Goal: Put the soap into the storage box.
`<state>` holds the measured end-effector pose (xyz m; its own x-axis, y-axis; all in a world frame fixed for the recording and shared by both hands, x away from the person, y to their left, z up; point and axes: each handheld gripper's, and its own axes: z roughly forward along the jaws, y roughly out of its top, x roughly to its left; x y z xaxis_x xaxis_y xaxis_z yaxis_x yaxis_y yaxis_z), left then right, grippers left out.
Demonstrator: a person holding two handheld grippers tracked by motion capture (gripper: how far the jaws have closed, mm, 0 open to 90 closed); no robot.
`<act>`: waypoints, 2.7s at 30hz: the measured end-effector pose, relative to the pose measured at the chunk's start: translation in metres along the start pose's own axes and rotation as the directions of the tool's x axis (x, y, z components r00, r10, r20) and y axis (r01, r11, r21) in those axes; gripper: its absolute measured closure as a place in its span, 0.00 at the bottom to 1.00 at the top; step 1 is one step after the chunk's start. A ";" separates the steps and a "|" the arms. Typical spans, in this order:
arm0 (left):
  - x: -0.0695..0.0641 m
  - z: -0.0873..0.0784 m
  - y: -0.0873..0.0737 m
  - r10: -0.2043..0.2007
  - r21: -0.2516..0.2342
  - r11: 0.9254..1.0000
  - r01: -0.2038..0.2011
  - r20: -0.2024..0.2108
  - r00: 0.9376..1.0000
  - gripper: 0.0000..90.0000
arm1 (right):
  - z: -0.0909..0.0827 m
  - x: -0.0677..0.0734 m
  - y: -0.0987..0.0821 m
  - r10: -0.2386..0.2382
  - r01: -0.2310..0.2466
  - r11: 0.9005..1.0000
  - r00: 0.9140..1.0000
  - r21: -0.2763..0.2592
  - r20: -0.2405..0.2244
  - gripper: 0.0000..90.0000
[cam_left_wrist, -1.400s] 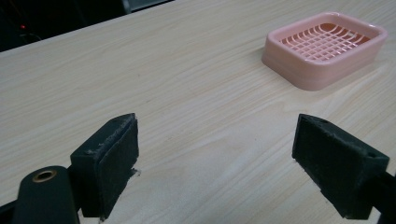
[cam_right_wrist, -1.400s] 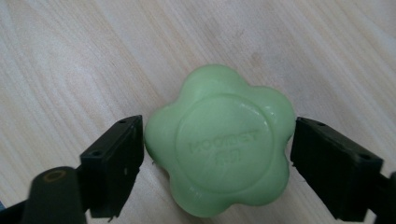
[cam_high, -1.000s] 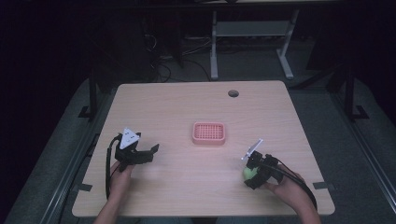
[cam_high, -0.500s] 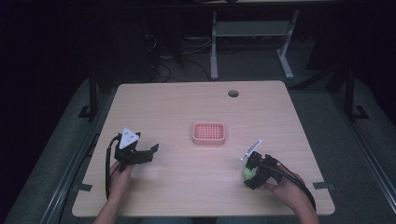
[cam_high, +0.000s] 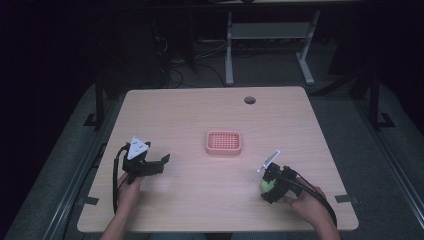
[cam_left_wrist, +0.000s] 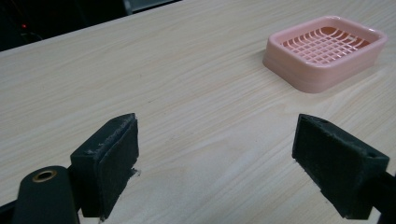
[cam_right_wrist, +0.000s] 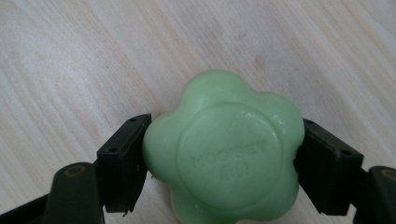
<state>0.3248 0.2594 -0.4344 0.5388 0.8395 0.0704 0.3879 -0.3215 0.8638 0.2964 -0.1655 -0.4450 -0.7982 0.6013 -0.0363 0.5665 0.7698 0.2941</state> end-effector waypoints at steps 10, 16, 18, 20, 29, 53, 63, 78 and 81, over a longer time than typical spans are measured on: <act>0.000 -0.001 0.000 -0.005 -0.002 1.000 0.005 -0.002 1.000 0.16 | -0.008 0.003 0.002 -0.033 0.033 0.999 0.999 -0.040 0.003 0.28; 0.000 -0.001 -0.001 -0.005 -0.001 1.000 0.005 -0.002 1.000 0.16 | -0.013 0.003 0.009 -0.051 0.051 0.997 0.999 -0.055 0.006 0.28; 0.000 -0.001 0.000 -0.007 -0.002 1.000 0.007 -0.002 1.000 0.16 | -0.015 0.003 0.011 -0.051 0.051 0.997 0.999 -0.061 0.005 0.28; 0.000 -0.001 0.000 -0.006 -0.004 1.000 0.006 -0.002 1.000 0.16 | -0.018 0.001 0.016 -0.062 0.062 0.996 0.998 -0.069 0.004 0.29; 0.002 -0.001 -0.001 -0.013 -0.003 1.000 0.013 -0.003 1.000 0.16 | -0.023 -0.006 0.027 -0.069 0.067 0.994 0.997 -0.086 -0.018 0.29; 0.001 0.001 -0.001 -0.018 0.000 1.000 0.018 -0.004 1.000 0.16 | -0.040 -0.020 0.059 -0.097 0.094 0.988 0.995 -0.126 -0.019 0.29; 0.003 0.000 -0.002 -0.025 -0.004 1.000 0.025 -0.009 1.000 0.16 | -0.041 -0.021 0.075 -0.121 0.117 0.984 0.992 -0.137 -0.018 0.29; 0.003 -0.001 -0.001 -0.025 -0.011 1.000 0.025 -0.006 1.000 0.16 | -0.040 -0.030 0.094 -0.124 0.119 0.982 0.992 -0.144 -0.027 0.29; 0.003 -0.001 -0.001 -0.026 -0.009 1.000 0.026 -0.004 1.000 0.16 | -0.040 -0.031 0.099 -0.127 0.122 0.982 0.992 -0.145 -0.026 0.29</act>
<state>0.3250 0.2625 -0.4350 0.5253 0.8494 0.0498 0.3952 -0.2954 0.8698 0.3694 -0.1165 -0.3767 -0.8689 0.4926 -0.0485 0.4290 0.7983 0.4227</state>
